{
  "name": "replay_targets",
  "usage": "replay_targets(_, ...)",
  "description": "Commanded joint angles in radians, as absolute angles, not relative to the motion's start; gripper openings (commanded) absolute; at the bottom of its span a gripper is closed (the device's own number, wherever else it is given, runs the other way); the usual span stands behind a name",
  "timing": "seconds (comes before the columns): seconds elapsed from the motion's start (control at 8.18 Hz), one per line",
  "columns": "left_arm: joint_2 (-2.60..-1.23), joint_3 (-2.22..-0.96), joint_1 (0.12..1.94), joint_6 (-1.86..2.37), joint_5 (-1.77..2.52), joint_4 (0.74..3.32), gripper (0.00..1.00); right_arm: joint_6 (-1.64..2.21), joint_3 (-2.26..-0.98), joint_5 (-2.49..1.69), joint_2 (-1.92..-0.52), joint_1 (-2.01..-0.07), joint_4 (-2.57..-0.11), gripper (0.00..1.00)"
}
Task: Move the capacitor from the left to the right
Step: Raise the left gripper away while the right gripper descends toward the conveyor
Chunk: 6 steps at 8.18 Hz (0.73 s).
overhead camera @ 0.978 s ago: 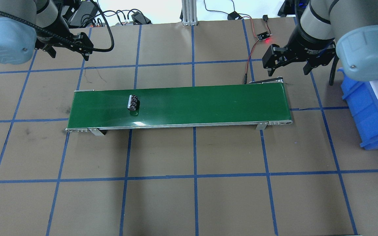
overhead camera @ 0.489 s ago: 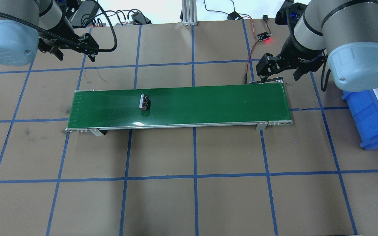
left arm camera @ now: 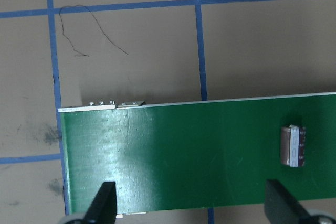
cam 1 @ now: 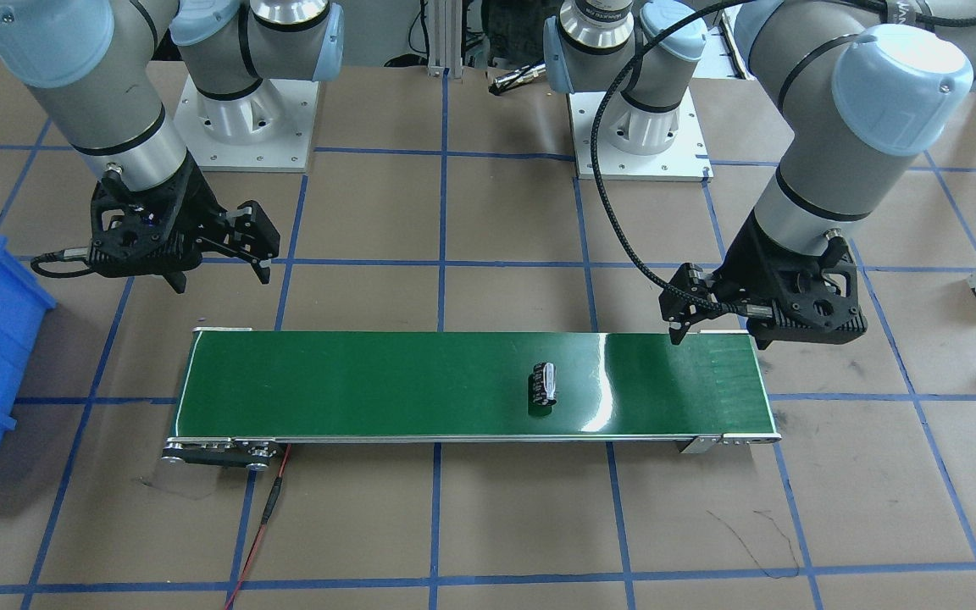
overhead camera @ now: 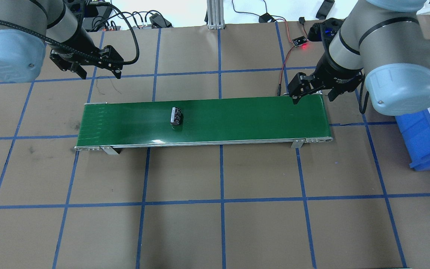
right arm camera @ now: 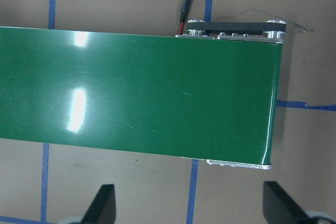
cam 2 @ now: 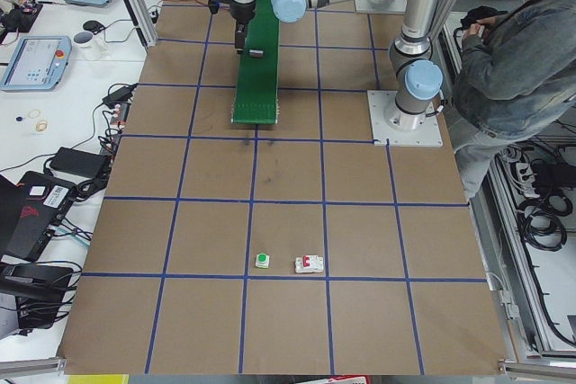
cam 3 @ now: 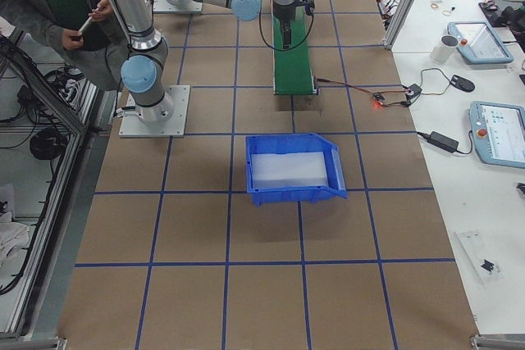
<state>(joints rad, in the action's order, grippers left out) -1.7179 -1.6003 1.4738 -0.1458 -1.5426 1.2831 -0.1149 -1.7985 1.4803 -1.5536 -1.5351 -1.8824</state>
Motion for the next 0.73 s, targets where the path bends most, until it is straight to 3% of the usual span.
replay_targets(0.0, -1.666, -1.611, 1.480, -0.143, -1.537, 1.441, 1.00, -0.127, -1.839, 1.386, -1.500, -1.536, -1.969, 0.99)
replay_targets(0.61, -1.660, -1.614, 1.480, -0.121, -1.540, 1.457, 1.00, -0.115, -1.839, 1.275, -1.453, -1.536, -2.017, 0.99)
